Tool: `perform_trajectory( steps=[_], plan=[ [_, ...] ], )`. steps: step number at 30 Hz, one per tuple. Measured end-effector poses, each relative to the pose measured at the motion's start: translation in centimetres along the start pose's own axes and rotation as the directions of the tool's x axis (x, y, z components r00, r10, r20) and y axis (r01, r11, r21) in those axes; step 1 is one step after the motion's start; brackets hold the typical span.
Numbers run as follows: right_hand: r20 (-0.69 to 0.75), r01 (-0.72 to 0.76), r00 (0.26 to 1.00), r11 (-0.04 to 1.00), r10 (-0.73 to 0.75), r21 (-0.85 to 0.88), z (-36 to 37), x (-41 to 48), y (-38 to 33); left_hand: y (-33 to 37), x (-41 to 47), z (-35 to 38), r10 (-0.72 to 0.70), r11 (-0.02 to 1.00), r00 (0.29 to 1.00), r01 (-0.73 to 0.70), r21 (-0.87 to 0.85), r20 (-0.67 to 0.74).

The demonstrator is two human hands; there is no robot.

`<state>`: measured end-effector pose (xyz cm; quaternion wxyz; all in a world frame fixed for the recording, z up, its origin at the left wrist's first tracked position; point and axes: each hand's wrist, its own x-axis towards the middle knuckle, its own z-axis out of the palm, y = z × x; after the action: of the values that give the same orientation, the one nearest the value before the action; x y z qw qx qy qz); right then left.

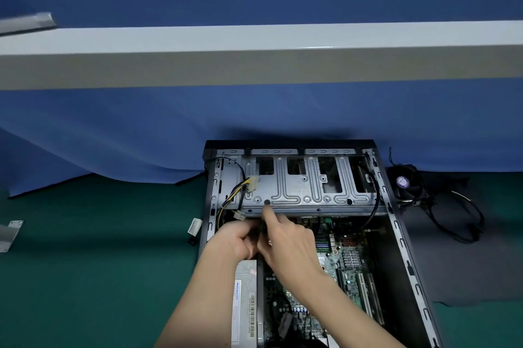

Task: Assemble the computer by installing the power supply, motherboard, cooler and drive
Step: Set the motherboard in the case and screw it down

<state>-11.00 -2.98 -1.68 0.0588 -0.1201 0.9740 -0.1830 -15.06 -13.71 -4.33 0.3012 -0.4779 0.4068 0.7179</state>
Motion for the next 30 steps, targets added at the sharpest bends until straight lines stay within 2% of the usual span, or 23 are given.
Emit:
perform_trajectory(
  steps=[6,10,16,20,24,26,30],
  plan=[
    [-0.027,-0.11,0.993,0.994,0.111,0.028,-0.2,1.2,0.0,0.0,0.7,-0.2,-0.007,0.996,0.999,0.002,-0.087,-0.049],
    [-0.003,0.01,1.0,1.0,-0.01,-0.029,-0.2,0.5,-0.1,0.1,0.5,-0.3,-0.016,0.999,1.0,0.015,-0.043,-0.026],
    [-0.027,-0.1,0.995,0.995,0.1,0.012,-0.4,1.3,-0.1,0.0,0.6,-0.2,-0.011,0.992,0.999,0.006,-0.125,-0.046],
    [0.021,0.016,1.0,0.999,-0.015,-0.037,-0.2,0.5,-0.2,0.0,0.2,-0.2,-0.011,1.0,1.0,0.011,-0.026,-0.01],
    [-0.006,-0.079,0.997,0.997,0.079,0.004,-0.2,1.0,0.4,0.1,0.5,-0.3,-0.003,0.994,1.0,0.0,-0.109,-0.027],
    [-0.027,-0.096,0.995,0.995,0.096,-0.004,-0.3,1.0,0.1,0.0,0.6,-0.2,0.019,0.995,0.998,-0.024,-0.093,-0.055],
    [0.004,0.045,0.999,0.998,-0.045,-0.041,-0.2,0.1,0.2,-0.1,0.1,0.1,-0.009,1.0,1.0,0.009,-0.026,0.0]
  ],
)
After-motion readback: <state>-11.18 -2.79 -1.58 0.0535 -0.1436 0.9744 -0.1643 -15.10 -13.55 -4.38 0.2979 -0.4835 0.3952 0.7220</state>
